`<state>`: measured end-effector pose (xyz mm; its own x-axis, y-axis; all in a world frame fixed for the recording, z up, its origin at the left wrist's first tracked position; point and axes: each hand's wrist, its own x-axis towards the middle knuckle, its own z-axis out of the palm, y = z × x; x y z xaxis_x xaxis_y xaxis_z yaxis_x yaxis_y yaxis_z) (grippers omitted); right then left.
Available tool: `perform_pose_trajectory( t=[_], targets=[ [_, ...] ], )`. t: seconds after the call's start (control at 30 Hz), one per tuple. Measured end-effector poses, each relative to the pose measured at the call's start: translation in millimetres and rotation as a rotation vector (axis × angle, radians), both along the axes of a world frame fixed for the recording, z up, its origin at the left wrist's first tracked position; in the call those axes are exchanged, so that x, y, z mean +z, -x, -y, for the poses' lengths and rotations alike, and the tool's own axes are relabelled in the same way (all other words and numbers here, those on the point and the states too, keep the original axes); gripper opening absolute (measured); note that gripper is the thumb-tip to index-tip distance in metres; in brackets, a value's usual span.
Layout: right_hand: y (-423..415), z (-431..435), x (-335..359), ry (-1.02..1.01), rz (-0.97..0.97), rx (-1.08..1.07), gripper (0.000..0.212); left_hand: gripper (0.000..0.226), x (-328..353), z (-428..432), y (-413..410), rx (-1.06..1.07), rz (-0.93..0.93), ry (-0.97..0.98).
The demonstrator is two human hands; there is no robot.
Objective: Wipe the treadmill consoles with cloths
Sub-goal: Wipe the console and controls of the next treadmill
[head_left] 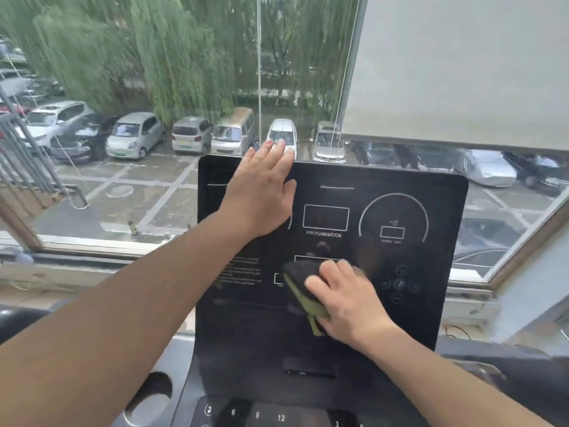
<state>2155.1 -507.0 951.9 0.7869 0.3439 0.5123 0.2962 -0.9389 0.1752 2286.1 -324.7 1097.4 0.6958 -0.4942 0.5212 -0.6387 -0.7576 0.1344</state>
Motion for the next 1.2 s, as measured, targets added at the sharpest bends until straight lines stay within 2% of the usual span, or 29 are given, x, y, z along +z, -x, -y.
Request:
perform_pose_trajectory(
  t=[0.07,0.13,0.23,0.3,0.37,0.43,0.5,0.6,0.7,0.77,0.87,0.93,1.0,1.1,1.2],
  targets=[
    [6,17,-1,0.148,-0.068,0.108,0.056,0.060,-8,4,-2,0.043,-0.018,-0.023],
    [-1,36,21,0.136,-0.016,0.099,0.051,0.059,-12,5,-3,0.071,-0.001,-0.010],
    [-22,71,73,-0.083,0.165,-0.113,0.051,0.059,-9,11,-3,0.102,0.019,-0.008],
    [-32,84,100,-0.269,0.218,-0.278,0.056,0.060,-9,14,-1,0.114,0.017,-0.008],
    [-36,82,104,-0.466,0.270,-0.399,0.060,0.062,-12,15,0,0.123,0.018,-0.006],
    [-33,67,86,-0.543,0.299,-0.443,0.063,0.063,-15,16,0,0.144,0.024,-0.021],
    [-22,50,54,-0.456,0.258,-0.404,0.062,0.063,-15,19,1,0.165,0.030,-0.026],
    [2,45,13,-0.136,0.146,-0.189,0.067,0.063,-16,23,3,0.188,0.036,-0.034],
    [5,68,29,0.067,0.066,-0.039,0.055,0.065,-17,24,4,0.206,0.042,-0.054],
    [-2,91,57,-0.007,0.134,-0.124,0.047,0.066,-16,25,4,0.206,0.047,-0.058],
    [-6,126,93,-0.299,0.196,-0.404,0.059,0.071,-14,28,7,0.227,0.045,-0.079],
    [-5,132,97,-0.499,0.218,-0.553,0.062,0.076,-14,31,9,0.256,0.038,-0.105],
    [-3,120,86,-0.602,0.221,-0.620,0.062,0.080,-14,36,11,0.277,0.026,-0.121],
    [11,95,47,-0.586,0.161,-0.598,0.068,0.082,-11,40,14,0.298,0.003,-0.145],
    [32,95,22,-0.352,0.115,-0.460,0.078,0.086,-2,43,17,0.336,0.009,-0.227]
  ],
)
